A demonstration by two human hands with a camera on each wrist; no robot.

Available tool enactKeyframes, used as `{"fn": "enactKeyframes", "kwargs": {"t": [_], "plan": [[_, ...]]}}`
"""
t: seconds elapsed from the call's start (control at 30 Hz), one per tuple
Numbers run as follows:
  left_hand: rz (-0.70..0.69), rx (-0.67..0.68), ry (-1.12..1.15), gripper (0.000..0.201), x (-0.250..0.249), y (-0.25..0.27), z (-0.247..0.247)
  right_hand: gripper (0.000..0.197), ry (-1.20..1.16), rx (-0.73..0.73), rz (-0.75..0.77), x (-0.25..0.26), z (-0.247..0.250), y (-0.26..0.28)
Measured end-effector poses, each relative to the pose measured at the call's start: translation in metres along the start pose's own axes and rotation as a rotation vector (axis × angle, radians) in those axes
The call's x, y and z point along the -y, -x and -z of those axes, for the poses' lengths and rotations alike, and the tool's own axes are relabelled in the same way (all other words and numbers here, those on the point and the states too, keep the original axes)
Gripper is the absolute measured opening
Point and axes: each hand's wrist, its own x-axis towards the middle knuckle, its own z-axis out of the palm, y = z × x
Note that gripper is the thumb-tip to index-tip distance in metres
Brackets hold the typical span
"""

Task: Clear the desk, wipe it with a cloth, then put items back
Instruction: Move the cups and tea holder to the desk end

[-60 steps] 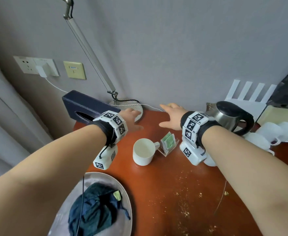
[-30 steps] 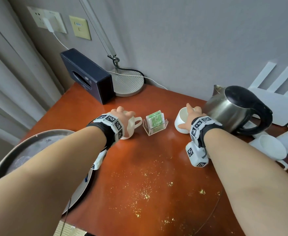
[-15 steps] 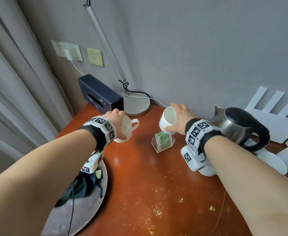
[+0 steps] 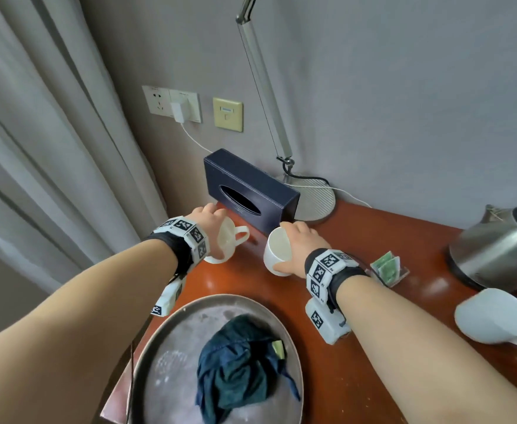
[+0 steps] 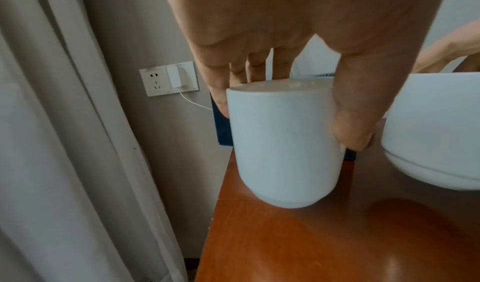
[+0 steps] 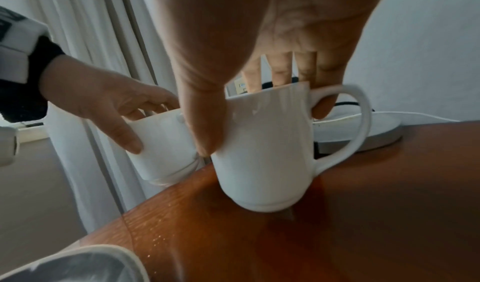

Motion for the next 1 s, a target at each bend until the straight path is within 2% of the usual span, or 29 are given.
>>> {"fn": "enactKeyframes", "kwargs": {"t": [0.13,0.3,0.53,0.67,0.77,1.0], "plan": [[-0.108,0.048,-0.062,0.095,0.014,-0.035,-0.008,0.086,-0.032,0.003,-0.062,0.02,-0.016,-0.025],[-0.178,0.065,-0.104,0.095,0.013,-0.066,-0.011,0.086,-0.062,-0.03,-0.106,0.033,-0.026,-0.042],[-0.192,0.077,-0.125,0.094,0.016,-0.085,-0.002,0.096,-0.071,-0.032,-0.134,0.037,-0.029,-0.041],[-0.226,0.05,-0.064,0.082,0.025,-0.087,-0.005,0.088,-0.036,0.0,-0.138,0.033,-0.027,-0.037],[-0.203,0.118,-0.085,0.089,0.022,-0.084,-0.002,0.09,-0.029,0.004,-0.169,0.037,-0.026,-0.04],[-0.208,0.13,-0.077,0.097,0.02,-0.09,0.001,0.089,-0.004,-0.09,-0.261,0.047,-0.034,-0.048]]}}
